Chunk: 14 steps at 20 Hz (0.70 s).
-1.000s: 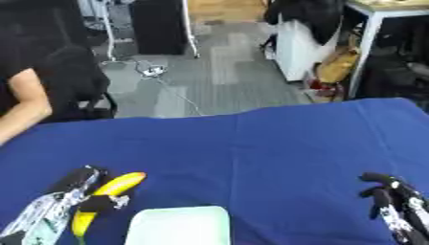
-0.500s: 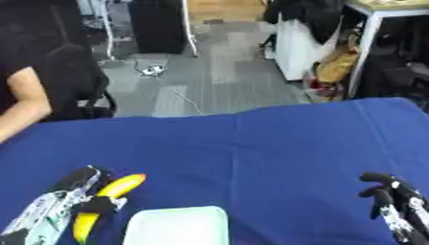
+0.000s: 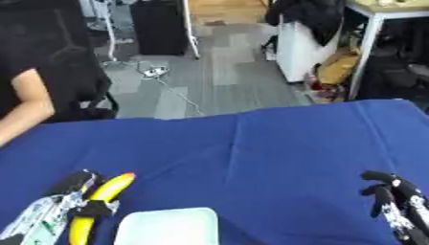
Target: Pick up objects on the table and place them in the box.
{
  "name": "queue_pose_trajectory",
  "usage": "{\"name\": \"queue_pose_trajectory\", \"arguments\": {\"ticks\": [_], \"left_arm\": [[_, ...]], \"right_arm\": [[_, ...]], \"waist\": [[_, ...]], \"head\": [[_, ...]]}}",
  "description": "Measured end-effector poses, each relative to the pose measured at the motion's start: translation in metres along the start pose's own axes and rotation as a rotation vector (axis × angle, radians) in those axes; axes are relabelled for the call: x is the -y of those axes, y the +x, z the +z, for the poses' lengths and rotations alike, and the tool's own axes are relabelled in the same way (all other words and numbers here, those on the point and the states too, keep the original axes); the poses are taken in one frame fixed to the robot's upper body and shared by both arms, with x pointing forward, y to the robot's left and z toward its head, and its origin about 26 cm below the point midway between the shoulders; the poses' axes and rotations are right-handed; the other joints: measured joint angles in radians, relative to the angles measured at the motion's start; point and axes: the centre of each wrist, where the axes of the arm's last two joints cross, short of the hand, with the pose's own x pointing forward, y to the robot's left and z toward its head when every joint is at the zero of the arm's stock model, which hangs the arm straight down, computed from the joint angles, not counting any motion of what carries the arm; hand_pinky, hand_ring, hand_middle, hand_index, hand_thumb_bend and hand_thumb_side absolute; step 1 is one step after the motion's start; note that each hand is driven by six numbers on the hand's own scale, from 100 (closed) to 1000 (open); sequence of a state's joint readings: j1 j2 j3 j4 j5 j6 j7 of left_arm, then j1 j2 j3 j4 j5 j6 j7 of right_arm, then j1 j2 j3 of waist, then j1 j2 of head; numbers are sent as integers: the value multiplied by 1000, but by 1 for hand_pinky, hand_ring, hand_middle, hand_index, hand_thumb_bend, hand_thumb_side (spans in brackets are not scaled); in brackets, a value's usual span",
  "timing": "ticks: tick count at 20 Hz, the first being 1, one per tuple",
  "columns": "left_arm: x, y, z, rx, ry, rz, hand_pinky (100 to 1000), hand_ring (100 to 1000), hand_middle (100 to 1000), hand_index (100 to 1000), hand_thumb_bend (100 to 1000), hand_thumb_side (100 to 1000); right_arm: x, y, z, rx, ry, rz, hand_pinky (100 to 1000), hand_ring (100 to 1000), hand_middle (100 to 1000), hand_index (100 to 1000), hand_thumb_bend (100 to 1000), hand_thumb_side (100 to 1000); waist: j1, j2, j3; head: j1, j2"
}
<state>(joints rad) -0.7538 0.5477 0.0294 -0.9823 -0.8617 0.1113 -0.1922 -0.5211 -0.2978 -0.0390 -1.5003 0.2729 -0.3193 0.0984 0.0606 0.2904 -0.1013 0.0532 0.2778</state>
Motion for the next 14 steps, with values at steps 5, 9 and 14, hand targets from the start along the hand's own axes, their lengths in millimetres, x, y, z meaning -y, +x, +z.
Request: {"name": "queue_pose_trajectory", "arguments": {"ticks": [5,9,14], "left_arm": [[0,1,3,4,13,18,100,100,133,399,100,279],[-1,2,5,12,27,30,100,100,128,394,100,275],[-3,4,7,26,45,51,100,100,113,384,100,267]], "right_arm": [[0,0,0,-2,-2,0,388,645,759,856,100,810],[0,0,0,-2,-2,0,388,645,759,856,100,811],[0,0,0,-3,-2,0,388,645,760,857,100,811]], "waist": [[0,0,4],[1,0,5],[1,-2,5]], "head": [[0,4],[0,6],[0,6]]}}
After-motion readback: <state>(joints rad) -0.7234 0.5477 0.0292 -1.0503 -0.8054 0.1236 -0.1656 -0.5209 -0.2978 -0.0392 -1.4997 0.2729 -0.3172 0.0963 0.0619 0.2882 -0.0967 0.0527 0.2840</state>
